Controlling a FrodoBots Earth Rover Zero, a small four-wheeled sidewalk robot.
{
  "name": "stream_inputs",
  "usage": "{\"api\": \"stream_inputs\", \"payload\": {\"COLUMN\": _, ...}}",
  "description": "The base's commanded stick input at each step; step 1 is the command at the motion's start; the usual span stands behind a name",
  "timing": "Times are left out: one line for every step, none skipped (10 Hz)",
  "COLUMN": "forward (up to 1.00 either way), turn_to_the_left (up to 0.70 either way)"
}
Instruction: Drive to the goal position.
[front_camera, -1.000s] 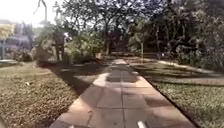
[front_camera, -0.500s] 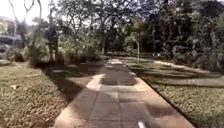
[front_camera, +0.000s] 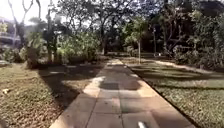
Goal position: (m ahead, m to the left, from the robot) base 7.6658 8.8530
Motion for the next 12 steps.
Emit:
{"api": "stream_inputs", "payload": {"forward": 0.50, "turn_to_the_left": -0.19}}
{"api": "stream_inputs", "payload": {"forward": 0.50, "turn_to_the_left": -0.38}}
{"api": "stream_inputs", "payload": {"forward": 0.50, "turn_to_the_left": -0.50}}
{"api": "stream_inputs", "payload": {"forward": 0.50, "turn_to_the_left": -0.50}}
{"api": "stream_inputs", "payload": {"forward": 0.50, "turn_to_the_left": -0.32}}
{"api": "stream_inputs", "payload": {"forward": 0.50, "turn_to_the_left": -0.04}}
{"api": "stream_inputs", "payload": {"forward": 0.50, "turn_to_the_left": 0.00}}
{"api": "stream_inputs", "payload": {"forward": 0.50, "turn_to_the_left": 0.00}}
{"api": "stream_inputs", "payload": {"forward": 0.50, "turn_to_the_left": 0.00}}
{"api": "stream_inputs", "payload": {"forward": 0.50, "turn_to_the_left": 0.00}}
{"api": "stream_inputs", "payload": {"forward": 0.50, "turn_to_the_left": 0.00}}
{"api": "stream_inputs", "payload": {"forward": 0.50, "turn_to_the_left": 0.00}}
